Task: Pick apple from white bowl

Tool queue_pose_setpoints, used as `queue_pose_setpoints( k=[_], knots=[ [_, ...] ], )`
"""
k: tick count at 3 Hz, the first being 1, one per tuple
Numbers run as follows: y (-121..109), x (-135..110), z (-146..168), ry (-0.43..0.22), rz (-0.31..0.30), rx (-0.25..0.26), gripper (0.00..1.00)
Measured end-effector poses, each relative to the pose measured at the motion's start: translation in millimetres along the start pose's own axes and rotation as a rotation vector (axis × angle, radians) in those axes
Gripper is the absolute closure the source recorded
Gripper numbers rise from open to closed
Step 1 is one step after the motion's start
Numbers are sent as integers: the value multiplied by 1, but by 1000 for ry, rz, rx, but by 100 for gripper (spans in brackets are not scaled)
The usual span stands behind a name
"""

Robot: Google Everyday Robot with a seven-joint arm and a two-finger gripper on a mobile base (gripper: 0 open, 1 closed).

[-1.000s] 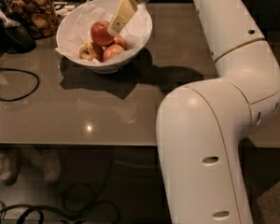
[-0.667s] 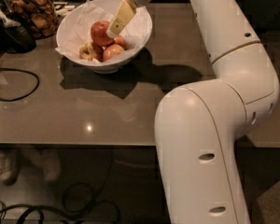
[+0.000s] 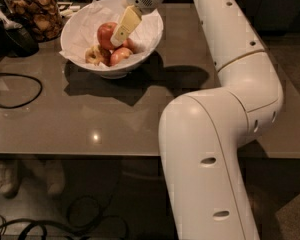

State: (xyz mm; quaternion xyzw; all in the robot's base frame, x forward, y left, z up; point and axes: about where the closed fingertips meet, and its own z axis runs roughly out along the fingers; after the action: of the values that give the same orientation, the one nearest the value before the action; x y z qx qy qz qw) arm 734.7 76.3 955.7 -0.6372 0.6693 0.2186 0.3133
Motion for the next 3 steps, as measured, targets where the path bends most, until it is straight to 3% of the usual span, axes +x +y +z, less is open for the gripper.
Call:
queue_pose_setpoints(
  k=[3],
  knots=[
    [-2,13,28,-6,42,-54,0]
  ],
)
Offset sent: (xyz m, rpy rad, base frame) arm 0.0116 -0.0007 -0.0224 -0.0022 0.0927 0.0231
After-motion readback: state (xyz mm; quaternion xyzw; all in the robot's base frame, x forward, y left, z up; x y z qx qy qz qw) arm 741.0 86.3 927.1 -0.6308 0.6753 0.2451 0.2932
